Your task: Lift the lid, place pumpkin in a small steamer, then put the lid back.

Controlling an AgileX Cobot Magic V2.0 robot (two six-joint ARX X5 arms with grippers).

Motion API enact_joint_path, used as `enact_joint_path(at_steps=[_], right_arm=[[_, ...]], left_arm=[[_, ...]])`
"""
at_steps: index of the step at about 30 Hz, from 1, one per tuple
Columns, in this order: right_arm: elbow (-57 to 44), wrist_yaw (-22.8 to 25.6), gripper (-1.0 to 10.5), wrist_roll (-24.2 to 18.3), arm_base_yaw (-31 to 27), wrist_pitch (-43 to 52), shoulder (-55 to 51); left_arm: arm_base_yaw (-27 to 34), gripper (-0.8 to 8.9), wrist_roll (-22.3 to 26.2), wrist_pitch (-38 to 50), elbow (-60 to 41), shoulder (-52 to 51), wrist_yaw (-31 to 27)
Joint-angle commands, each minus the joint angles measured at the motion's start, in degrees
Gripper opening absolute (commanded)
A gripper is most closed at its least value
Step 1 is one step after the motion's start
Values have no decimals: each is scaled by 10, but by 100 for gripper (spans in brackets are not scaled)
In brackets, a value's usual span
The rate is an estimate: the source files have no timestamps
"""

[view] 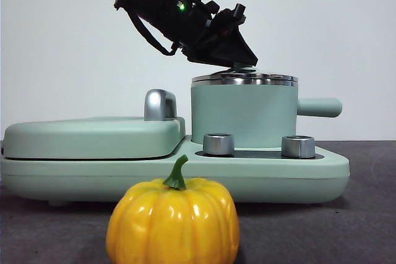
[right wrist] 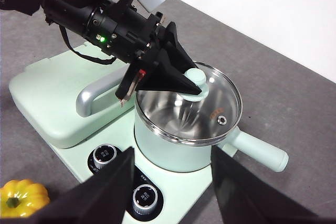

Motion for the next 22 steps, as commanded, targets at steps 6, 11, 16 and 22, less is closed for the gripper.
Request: enact_joint_path(at_steps=[6, 11, 16, 22], right_arm=[[10, 0, 230, 11, 2, -9, 3], [10, 0, 230, 11, 2, -18, 3], [10, 0, 230, 11, 2, -19, 3], [10, 0, 230, 11, 2, -24, 3]], left_arm=[[-3, 7, 27, 10, 14, -7, -43], [-2, 7, 27, 10, 14, -35, -43], [0, 7, 26, 7, 14, -64, -43], [1, 8, -22, -27, 14, -117, -43]])
